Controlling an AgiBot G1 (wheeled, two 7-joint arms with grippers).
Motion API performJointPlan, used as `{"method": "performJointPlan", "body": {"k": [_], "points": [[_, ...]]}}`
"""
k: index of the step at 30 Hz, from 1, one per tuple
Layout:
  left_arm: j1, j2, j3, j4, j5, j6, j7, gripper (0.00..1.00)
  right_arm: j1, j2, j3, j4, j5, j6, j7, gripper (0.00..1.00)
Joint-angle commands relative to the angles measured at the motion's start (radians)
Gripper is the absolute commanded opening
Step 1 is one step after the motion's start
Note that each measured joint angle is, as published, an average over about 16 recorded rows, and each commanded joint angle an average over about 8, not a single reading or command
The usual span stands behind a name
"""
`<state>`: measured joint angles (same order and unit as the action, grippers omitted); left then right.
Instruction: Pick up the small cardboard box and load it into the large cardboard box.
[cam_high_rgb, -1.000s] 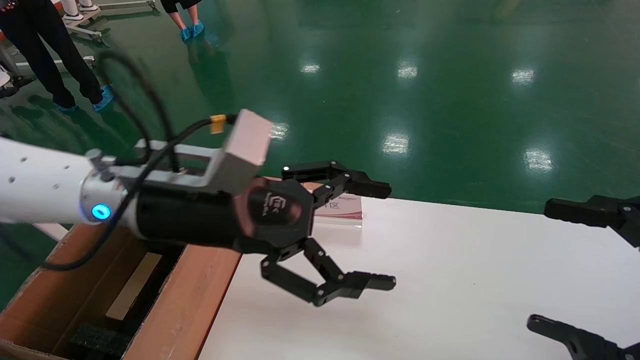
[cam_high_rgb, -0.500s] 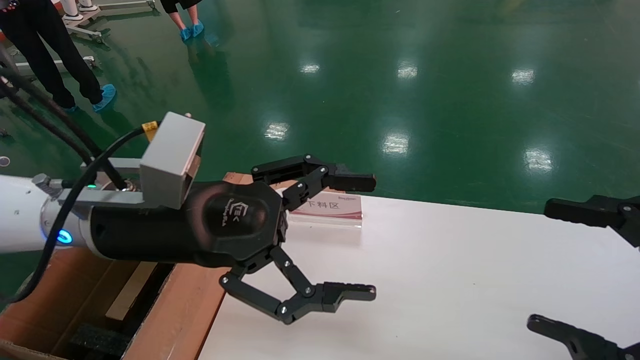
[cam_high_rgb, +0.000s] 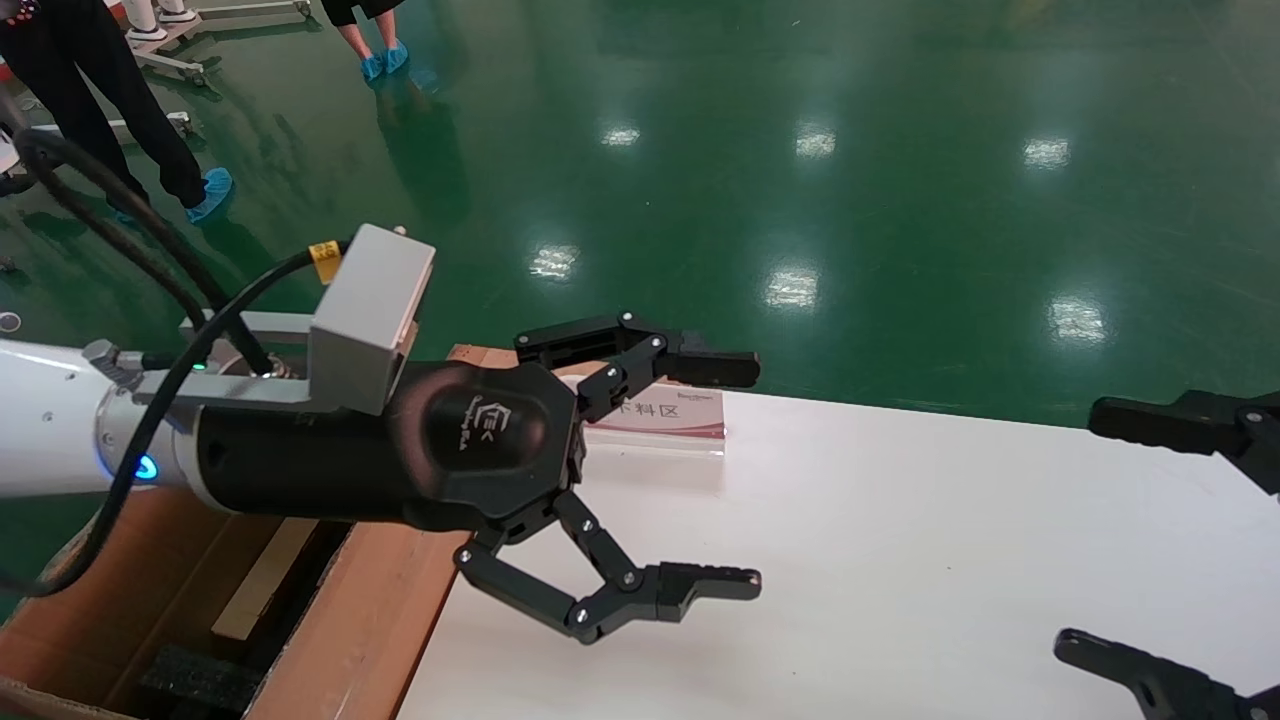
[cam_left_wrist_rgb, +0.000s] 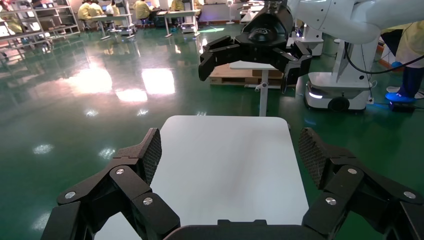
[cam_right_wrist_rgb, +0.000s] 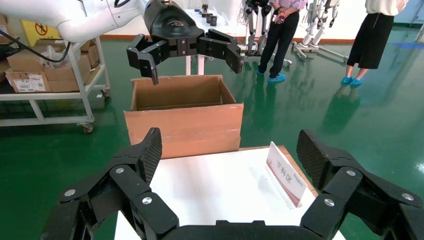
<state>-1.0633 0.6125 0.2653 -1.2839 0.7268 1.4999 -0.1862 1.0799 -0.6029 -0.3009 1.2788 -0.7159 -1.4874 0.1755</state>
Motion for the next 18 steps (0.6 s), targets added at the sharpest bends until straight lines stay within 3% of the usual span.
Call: {"method": "performJointPlan", "body": {"k": [1, 18], "points": [[-0.003, 0.0, 0.004, 0.0, 0.001, -0.001, -0.001, 1.0, 0.0, 0.0, 0.0, 0.0, 0.0, 0.0, 0.0, 1.0], [-0.013, -0.001, 0.017, 0.0, 0.004, -0.005, -0.002, 1.0, 0.0, 0.0, 0.0, 0.0, 0.0, 0.0, 0.0, 1.0]]}}
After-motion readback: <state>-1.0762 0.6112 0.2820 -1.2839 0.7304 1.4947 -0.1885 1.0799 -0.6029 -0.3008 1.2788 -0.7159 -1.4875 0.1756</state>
